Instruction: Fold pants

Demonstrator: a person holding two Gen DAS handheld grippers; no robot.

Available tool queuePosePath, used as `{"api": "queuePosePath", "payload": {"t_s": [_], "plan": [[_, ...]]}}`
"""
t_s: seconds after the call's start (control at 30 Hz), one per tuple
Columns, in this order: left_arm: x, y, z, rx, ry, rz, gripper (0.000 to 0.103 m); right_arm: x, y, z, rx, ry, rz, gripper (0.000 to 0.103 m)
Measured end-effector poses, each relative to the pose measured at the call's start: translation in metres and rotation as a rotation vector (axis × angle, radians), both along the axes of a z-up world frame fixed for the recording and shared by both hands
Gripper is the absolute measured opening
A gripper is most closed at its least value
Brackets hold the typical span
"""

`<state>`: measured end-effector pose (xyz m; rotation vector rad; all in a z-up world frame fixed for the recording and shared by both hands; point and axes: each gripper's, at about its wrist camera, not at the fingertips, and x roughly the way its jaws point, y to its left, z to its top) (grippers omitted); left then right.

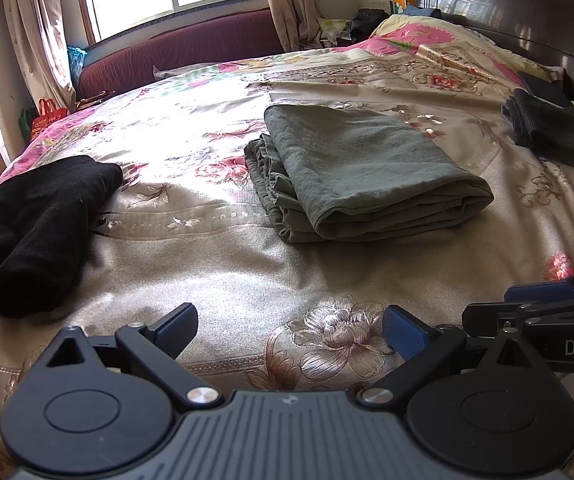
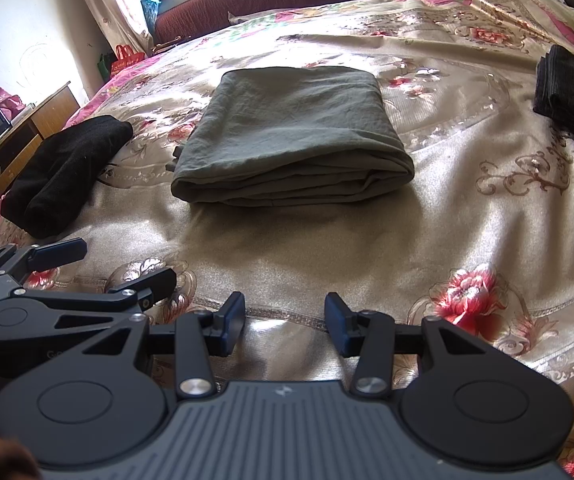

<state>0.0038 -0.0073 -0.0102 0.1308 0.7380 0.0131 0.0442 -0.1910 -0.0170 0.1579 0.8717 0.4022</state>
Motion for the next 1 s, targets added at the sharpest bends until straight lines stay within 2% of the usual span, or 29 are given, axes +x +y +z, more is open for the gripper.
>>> {"api": "queuePosePath", "payload": {"t_s": [1.0], "plan": [[0.0009,0.0019,-0.0005,0.002,0.001,0.001,0.103,0.0012,-0.0003,-0.0016,0.002,0.005,0.003,0.046]]}}
